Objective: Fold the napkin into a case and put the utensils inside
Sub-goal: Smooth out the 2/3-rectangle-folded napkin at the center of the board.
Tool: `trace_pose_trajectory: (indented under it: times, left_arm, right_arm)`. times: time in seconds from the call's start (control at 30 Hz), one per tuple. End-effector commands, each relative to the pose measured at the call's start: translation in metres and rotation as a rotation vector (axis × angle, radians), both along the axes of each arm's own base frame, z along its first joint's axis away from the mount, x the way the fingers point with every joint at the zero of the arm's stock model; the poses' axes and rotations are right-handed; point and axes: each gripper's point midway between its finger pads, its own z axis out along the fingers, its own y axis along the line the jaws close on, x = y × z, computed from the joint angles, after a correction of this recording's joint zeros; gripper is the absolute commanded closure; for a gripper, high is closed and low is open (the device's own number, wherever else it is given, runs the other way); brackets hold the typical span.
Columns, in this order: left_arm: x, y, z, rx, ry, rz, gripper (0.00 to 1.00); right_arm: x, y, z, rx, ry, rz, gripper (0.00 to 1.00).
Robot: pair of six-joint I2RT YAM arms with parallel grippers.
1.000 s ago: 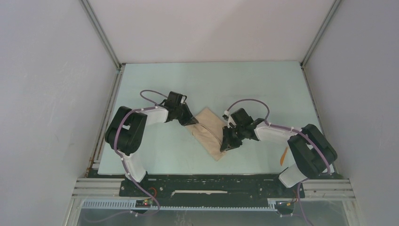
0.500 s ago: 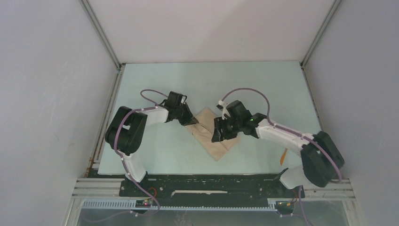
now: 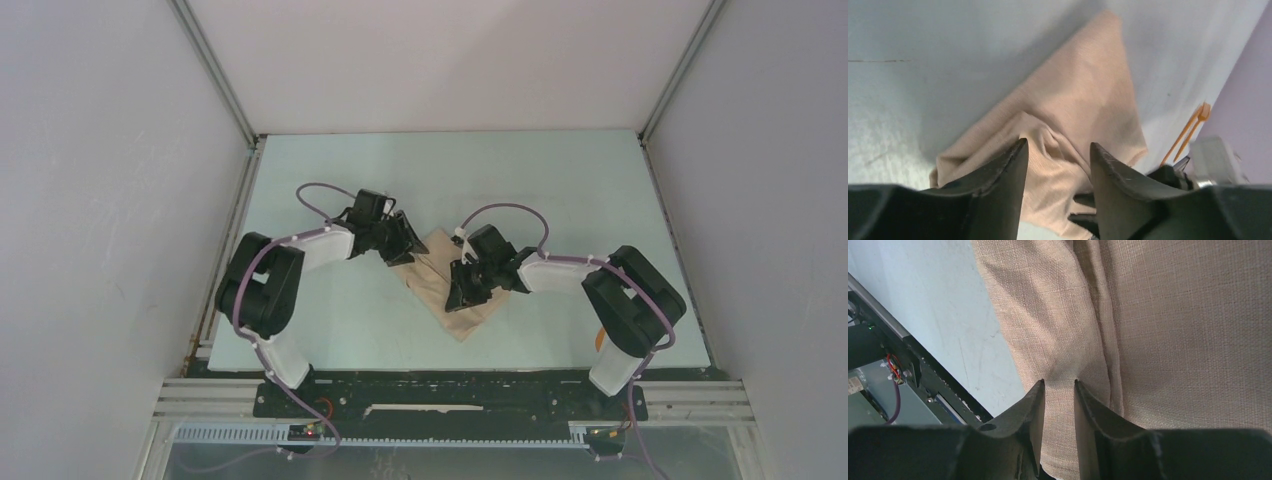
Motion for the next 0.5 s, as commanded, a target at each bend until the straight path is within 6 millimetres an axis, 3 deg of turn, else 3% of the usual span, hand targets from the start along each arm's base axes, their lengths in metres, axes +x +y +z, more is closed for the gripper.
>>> trace_pose_trajectory:
  times: [0.0, 0.13, 0.2, 0.3, 0.4, 0.47]
  left_arm:
    - [0.003, -0.004, 0.077, -0.059, -0.202, -0.062, 0.41]
    - [-0.01, -0.002, 0.085, -0.13, -0.213, -0.06, 0.38]
    - [-0.014, -0.003, 0.078, -0.164, -0.189, -0.062, 0.49]
    - [-0.013, -0.009, 0.066, -0.189, -0.162, -0.074, 0.78]
    - [-0.01, -0.013, 0.053, -0.204, -0.136, -0.07, 0.98]
    - [-0.009, -0.01, 0.043, -0.187, -0.121, -0.056, 1.0]
  right_arm:
    - [0.01, -0.009, -0.018, -0.046, -0.027, -0.04, 0.65]
    - [0.011, -0.01, -0.018, -0.044, -0.024, -0.042, 0.66]
    - [0.011, -0.01, -0.019, -0.046, -0.023, -0.043, 0.66]
    - [0.011, -0.012, -0.019, -0.047, -0.019, -0.045, 0.67]
    - [0.011, -0.012, -0.018, -0.045, -0.02, -0.046, 0.67]
    - [0.012, -0.013, -0.018, -0.045, -0.021, -0.047, 0.68]
